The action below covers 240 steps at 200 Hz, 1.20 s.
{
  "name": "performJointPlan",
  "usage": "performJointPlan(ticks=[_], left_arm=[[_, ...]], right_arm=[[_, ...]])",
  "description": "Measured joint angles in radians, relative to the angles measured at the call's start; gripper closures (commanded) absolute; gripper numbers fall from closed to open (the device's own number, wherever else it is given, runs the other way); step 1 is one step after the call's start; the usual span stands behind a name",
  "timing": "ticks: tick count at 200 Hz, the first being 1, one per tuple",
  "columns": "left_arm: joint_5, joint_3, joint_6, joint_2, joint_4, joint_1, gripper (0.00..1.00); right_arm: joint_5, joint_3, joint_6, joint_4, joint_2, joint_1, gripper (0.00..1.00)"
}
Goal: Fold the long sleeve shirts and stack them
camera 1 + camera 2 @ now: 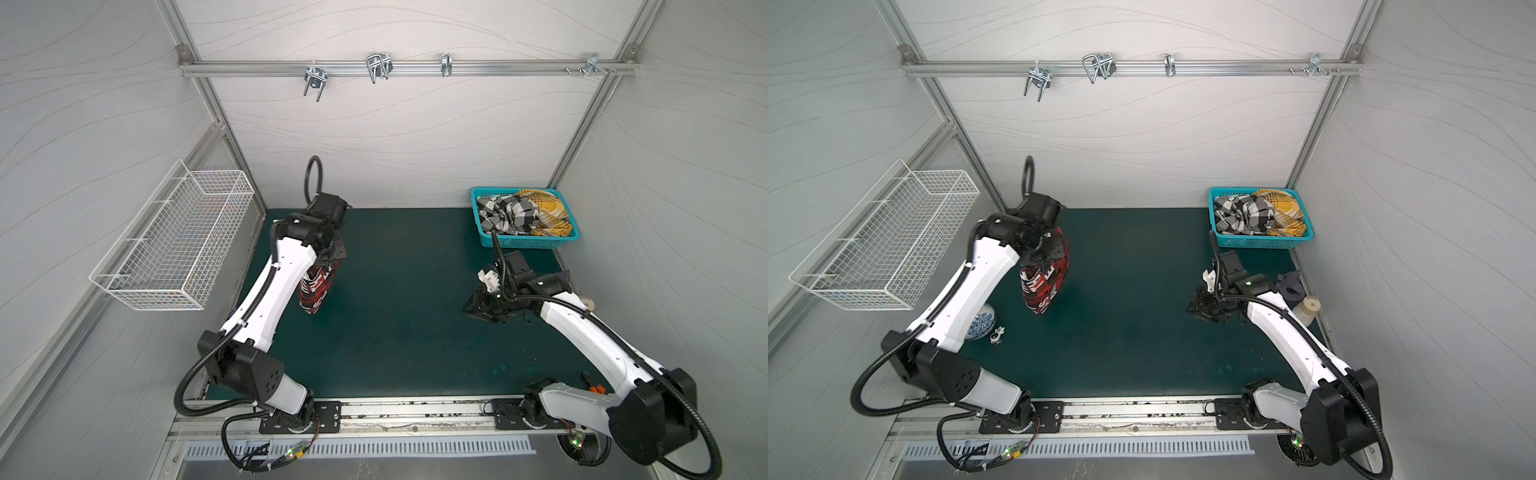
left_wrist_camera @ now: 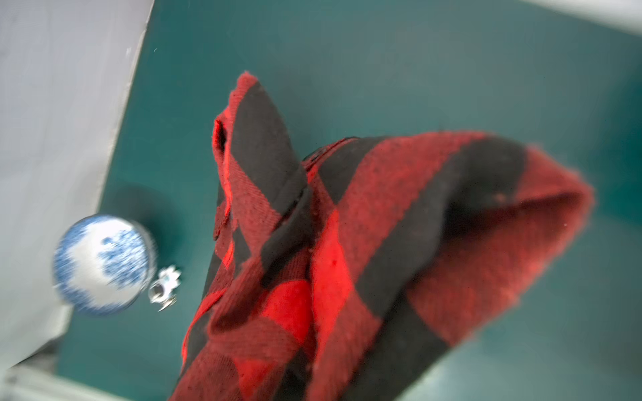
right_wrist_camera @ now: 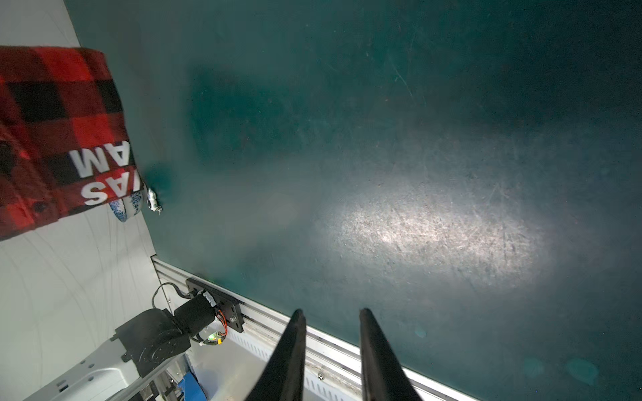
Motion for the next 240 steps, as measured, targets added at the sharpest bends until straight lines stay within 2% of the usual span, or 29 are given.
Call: performJointPlan(ticks=[22, 31, 38, 58, 72, 97, 116, 130, 143, 150, 169, 180, 189, 205, 240], left_arm=[[-0.106, 0.025, -0.092, 0.218, -0.052, -0.124, 1.0], [-0.12, 0.044, -0.138, 0.312, -0.064, -0.179, 0.77], [-0.119, 0.069, -0.172, 0.382, -0.066, -0.224, 0.65], [-0.084, 0.17, -0.254, 0.531, -0.073, -0.357, 0.46], [-0.045, 0.301, -0.292, 0.608, -0.078, -0.463, 0.36], [0.03, 0.576, -0.333, 0.681, -0.06, -0.619, 0.32], [0.08, 0.596, -0.34, 0.629, -0.043, -0.653, 0.35], [0.11, 0.466, -0.333, 0.522, -0.011, -0.604, 0.39], [0.146, 0.261, -0.314, 0.378, 0.043, -0.497, 0.43], [0.173, 0.14, -0.301, 0.293, 0.076, -0.407, 0.43], [0.241, -0.134, -0.253, 0.105, 0.162, -0.142, 0.33], [0.279, -0.255, -0.21, 0.024, 0.203, 0.01, 0.33], [0.32, -0.319, -0.185, -0.017, 0.221, 0.087, 0.36], [0.399, -0.376, -0.135, -0.036, 0.244, 0.156, 0.42], [0.542, -0.435, -0.079, 0.033, 0.36, 0.208, 0.56]], right_arm=[[-0.023, -0.054, 0.003, 0.025, -0.035, -0.016, 0.71], [-0.031, -0.072, 0.005, 0.028, -0.054, -0.024, 0.71], [-0.039, -0.085, 0.006, 0.03, -0.073, -0.032, 0.7], [-0.047, -0.107, 0.006, 0.023, -0.129, -0.057, 0.6], [-0.038, -0.111, 0.005, -0.001, -0.186, -0.07, 0.55], [-0.006, -0.109, -0.002, -0.08, -0.317, -0.086, 0.48], [0.006, -0.108, -0.004, -0.134, -0.381, -0.088, 0.45], [-0.012, -0.108, -0.005, -0.145, -0.385, -0.087, 0.42], [-0.041, -0.108, -0.002, -0.127, -0.337, -0.06, 0.35], [-0.05, -0.107, 0.0, -0.104, -0.296, -0.025, 0.33], [-0.055, -0.047, 0.006, -0.054, -0.13, 0.117, 0.3], [-0.057, 0.026, 0.006, -0.013, -0.006, 0.177, 0.3], [-0.062, 0.092, 0.004, 0.025, 0.089, 0.208, 0.3], [-0.062, 0.218, -0.008, 0.085, 0.255, 0.225, 0.33], [-0.056, 0.468, -0.067, 0.175, 0.61, 0.226, 0.4]])
